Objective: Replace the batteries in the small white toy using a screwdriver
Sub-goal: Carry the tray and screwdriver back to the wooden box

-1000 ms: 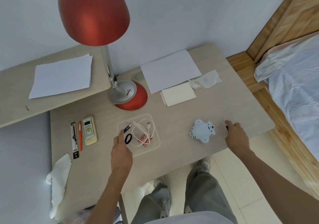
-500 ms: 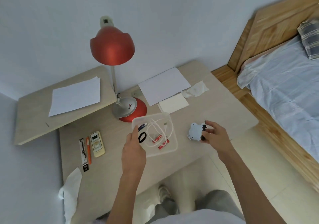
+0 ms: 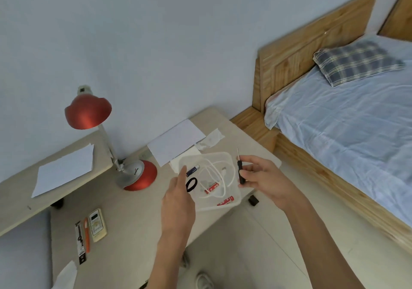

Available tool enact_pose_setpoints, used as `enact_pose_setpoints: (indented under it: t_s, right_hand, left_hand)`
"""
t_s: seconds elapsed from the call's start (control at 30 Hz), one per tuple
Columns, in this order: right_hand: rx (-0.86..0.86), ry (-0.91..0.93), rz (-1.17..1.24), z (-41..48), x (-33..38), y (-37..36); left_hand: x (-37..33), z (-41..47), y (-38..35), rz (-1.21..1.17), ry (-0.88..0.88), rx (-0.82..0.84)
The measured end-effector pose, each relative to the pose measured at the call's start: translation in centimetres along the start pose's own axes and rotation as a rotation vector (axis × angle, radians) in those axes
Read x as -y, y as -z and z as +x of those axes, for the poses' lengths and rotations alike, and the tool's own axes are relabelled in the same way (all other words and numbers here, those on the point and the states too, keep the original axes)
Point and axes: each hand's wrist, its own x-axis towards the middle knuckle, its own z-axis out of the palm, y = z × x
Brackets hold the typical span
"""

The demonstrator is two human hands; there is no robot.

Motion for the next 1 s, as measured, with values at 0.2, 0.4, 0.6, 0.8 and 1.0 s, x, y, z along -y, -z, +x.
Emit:
enact_pose_setpoints:
  t_s: [0.2, 0.4, 0.6, 0.8, 1.0]
  right_hand:
    - [-0.118, 0.080, 0.073, -7.6, 0.7, 9.0]
    - [-0.357, 0.136, 0.137, -16.9, -0.8, 18.2]
    - [-0.697, 0.198, 0.260, -28.1, -3.5, 26.9]
    - [-1.034, 0.255, 0.406, -39.3, -6.4, 33.8]
    - [-1.305, 0.279, 0.495, -47.8, -9.1, 41.1]
  left_hand:
    - [-9.0, -2.7, -2.9, -0.033, -0.188, 0.070]
    - [-19.5, -6.0, -8.3, -0.036, -0.407, 0.225]
    - [-31.3, -10.0, -15.6, -0.082, -0.722, 0.465]
    - [-44.2, -17.8, -23.0, -0.112, -0.971, 0.657]
    - [-55.4, -26.6, -30.4, -0.129, -1.167, 0.839]
